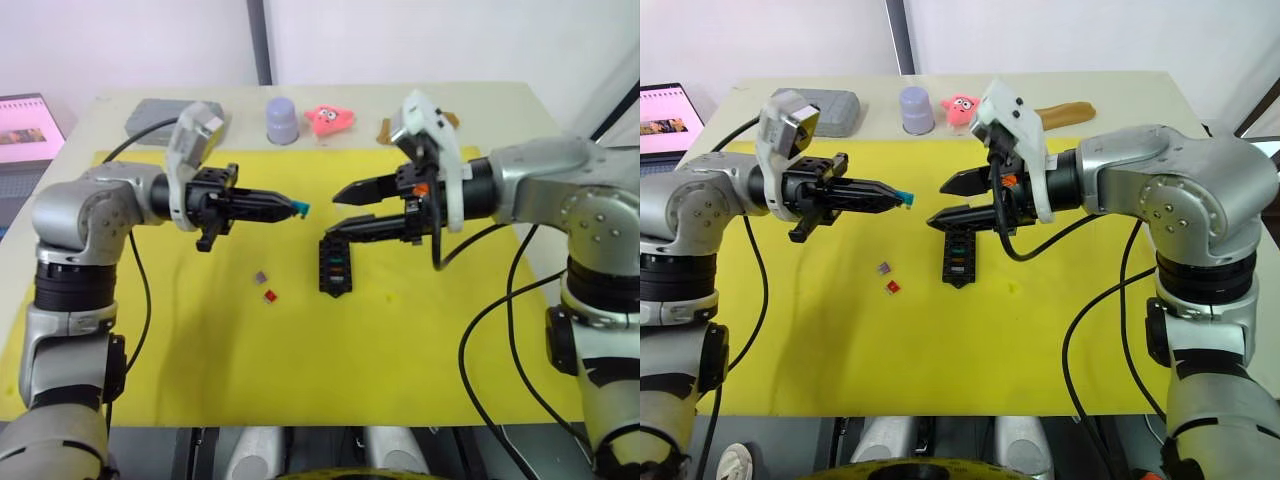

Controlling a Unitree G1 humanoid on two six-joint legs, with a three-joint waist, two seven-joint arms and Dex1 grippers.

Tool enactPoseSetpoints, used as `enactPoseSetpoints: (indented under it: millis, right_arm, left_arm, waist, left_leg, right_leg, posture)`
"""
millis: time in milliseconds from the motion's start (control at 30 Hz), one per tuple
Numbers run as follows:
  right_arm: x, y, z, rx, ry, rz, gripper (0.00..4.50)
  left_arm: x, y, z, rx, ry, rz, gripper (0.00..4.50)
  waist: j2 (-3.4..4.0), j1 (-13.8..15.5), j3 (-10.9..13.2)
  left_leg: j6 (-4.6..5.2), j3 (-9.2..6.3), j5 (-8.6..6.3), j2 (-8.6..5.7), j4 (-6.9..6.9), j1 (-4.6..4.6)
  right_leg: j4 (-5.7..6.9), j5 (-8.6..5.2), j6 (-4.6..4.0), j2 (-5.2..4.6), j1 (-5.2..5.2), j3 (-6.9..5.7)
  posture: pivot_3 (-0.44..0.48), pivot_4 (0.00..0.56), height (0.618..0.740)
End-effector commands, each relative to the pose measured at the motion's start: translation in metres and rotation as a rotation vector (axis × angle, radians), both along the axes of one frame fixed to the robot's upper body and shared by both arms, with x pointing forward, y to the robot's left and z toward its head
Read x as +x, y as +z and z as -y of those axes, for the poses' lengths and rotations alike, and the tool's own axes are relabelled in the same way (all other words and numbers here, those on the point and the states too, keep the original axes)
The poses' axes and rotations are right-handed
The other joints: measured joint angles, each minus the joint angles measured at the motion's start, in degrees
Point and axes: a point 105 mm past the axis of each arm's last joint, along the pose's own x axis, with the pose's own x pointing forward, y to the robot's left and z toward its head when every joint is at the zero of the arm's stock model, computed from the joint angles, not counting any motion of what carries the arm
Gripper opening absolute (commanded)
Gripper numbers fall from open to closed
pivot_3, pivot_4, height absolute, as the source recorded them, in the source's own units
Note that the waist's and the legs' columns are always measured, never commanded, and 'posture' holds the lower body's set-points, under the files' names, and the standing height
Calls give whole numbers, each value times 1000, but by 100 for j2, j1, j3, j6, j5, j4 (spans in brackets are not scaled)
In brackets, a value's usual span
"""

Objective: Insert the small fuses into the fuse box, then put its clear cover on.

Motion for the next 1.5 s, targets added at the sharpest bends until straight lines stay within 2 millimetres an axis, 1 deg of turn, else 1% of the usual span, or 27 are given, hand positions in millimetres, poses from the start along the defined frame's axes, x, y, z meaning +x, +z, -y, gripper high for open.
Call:
enactPoseSetpoints:
  millis: [33, 167, 267, 333, 1000, 1300, 1367, 1433, 1500]
  right_arm:
    - [-5, 15, -2, 33, 18, 20, 3136]
    - [-6, 13, -6, 24, 30, 4, 3136]
    - [-5, 13, -9, 35, 34, -2, 2343]
    - [-3, 14, -10, 40, 29, -10, 1423]
    - [-6, 12, -16, 39, 52, -22, 1423]
    - [-6, 12, -17, 44, 56, -23, 1423]
    - [-6, 12, -17, 44, 57, -24, 871]
    - [-7, 12, -17, 43, 56, -25, 108]
    - [-7, 11, -17, 43, 57, -26, 37]
  left_arm:
    - [-3, 10, 5, -17, -29, 67, 0]
    - [-1, 10, 7, -19, -36, 80, 0]
    - [0, 10, 7, -16, -37, 86, 0]
    - [0, 9, 7, -13, -37, 88, 0]
    - [0, 8, 7, -3, -24, 98, 0]
    - [-1, 3, 6, 8, -24, 99, 0]
    - [-1, 3, 6, 9, -23, 100, 0]
    - [-1, 2, 7, 9, -20, 102, 0]
    - [0, 2, 7, 10, -19, 103, 0]
  waist:
    - [0, 13, 0]
    - [0, 34, 0]
    - [0, 33, 0]
    - [0, 31, 0]
    - [0, 29, 0]
    - [0, 29, 0]
    - [0, 29, 0]
    - [0, 30, 0]
    - [0, 30, 0]
  left_leg:
    - [0, 0, 0, 0, 0, -1]
    - [0, 1, 0, -3, 0, -3]
    - [0, 1, 0, -4, 0, -3]
    - [0, 1, 0, -4, 0, -3]
    - [0, 1, 0, -3, 0, -3]
    - [0, 0, 0, -3, 0, -3]
    - [0, 1, 0, -3, 0, -3]
    - [0, 0, 0, -3, 0, -3]
    - [0, 1, 0, -3, 0, -2]
  right_leg:
    - [0, 0, 0, 0, 0, 0]
    - [-3, 0, 0, -2, 0, 0]
    - [-3, 0, 0, -2, 0, 0]
    - [-3, 0, 0, -1, 0, 0]
    - [-3, 0, 0, 0, 0, -1]
    - [-3, 0, 0, 0, 0, -1]
    - [-3, 0, 0, 0, 0, -1]
    - [-3, 0, 0, 0, 0, -1]
    - [-3, 0, 0, -1, 0, -1]
  posture:
    - [0, 150, 740]
    - [0, 150, 740]
    - [0, 150, 740]
    - [0, 150, 740]
    - [0, 150, 740]
    - [0, 150, 740]
    - [0, 150, 740]
    - [0, 150, 740]
    - [0, 150, 740]
